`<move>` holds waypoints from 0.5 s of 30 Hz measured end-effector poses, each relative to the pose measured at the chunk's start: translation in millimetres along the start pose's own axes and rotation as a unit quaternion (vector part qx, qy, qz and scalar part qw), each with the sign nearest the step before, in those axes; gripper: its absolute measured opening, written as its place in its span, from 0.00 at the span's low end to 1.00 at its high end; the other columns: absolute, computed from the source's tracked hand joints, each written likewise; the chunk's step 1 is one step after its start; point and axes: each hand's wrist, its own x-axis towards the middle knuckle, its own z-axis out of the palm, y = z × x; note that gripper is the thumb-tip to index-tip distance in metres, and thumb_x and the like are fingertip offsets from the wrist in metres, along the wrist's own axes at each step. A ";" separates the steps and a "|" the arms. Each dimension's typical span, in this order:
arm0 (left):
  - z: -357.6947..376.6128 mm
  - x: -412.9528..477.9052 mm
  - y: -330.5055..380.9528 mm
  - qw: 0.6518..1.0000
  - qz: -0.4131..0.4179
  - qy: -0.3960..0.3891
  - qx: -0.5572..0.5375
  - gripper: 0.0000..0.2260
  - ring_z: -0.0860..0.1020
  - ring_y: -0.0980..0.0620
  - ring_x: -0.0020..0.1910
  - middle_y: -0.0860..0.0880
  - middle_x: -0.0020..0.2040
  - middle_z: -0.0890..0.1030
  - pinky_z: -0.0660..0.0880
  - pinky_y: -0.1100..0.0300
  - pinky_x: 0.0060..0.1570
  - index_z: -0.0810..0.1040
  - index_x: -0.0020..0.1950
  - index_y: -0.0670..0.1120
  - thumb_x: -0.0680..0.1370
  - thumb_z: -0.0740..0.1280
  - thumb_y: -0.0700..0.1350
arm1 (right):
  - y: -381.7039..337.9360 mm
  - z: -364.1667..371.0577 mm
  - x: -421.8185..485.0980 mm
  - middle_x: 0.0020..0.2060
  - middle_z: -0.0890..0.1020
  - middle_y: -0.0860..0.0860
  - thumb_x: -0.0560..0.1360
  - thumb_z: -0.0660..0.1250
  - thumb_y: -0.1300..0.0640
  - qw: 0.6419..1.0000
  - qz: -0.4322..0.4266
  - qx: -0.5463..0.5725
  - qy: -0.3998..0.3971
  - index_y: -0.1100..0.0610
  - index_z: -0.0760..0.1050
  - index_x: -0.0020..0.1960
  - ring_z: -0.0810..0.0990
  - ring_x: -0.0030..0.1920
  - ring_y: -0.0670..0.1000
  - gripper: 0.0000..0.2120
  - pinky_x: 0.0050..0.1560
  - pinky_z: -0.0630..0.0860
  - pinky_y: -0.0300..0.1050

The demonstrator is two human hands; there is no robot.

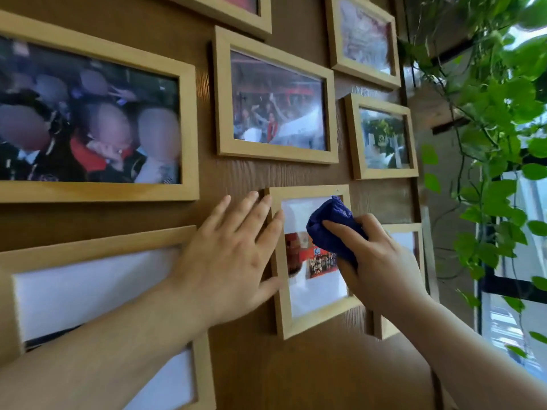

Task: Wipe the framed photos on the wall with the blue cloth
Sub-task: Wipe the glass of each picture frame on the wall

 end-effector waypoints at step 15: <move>25.9 45.6 2.6 0.990 -0.111 -0.058 0.067 0.48 0.46 0.43 0.78 0.42 0.80 0.49 0.49 0.39 0.75 0.35 0.76 0.48 0.66 0.45 0.76 | 4.6 54.6 47.1 0.50 0.75 0.57 0.73 0.63 0.53 0.989 -0.120 0.075 0.037 0.53 0.73 0.64 0.75 0.42 0.54 0.20 0.28 0.71 0.42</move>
